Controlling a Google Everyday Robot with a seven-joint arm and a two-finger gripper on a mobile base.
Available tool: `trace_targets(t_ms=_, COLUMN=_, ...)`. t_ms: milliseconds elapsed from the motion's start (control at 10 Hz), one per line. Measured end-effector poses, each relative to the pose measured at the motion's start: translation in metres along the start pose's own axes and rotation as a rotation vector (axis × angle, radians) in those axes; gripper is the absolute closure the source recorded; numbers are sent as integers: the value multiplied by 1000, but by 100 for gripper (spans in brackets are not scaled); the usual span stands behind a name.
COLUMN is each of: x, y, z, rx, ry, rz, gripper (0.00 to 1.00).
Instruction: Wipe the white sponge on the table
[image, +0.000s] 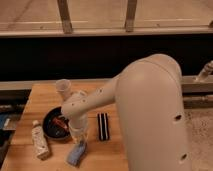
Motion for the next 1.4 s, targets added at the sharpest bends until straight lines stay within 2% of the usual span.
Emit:
trace_targets(t_ms=400, x=29, y=-70, z=-6, rx=-19, ry=-6, rz=133, gripper=100)
trace_targets(t_ms=600, x=25, y=-94, z=-15, rx=-24, ry=-26, rz=176, gripper=100)
trace_targets(t_ms=800, x=19, y=-123, z=-28, rx=-11, ry=-50, rz=203, gripper=100)
trace_targets(t_ms=1000, x=-3, y=-129, z=-45, rx=6, ry=-92, rz=181, gripper=100)
trace_targets(t_ms=1200, x=-32, y=-124, z=-59, rx=14, ry=-142, rz=131, gripper=100)
trace_targets(t_ms=1400, x=-58, y=-102, z=-65, rx=24, ry=-163, rz=65, gripper=100)
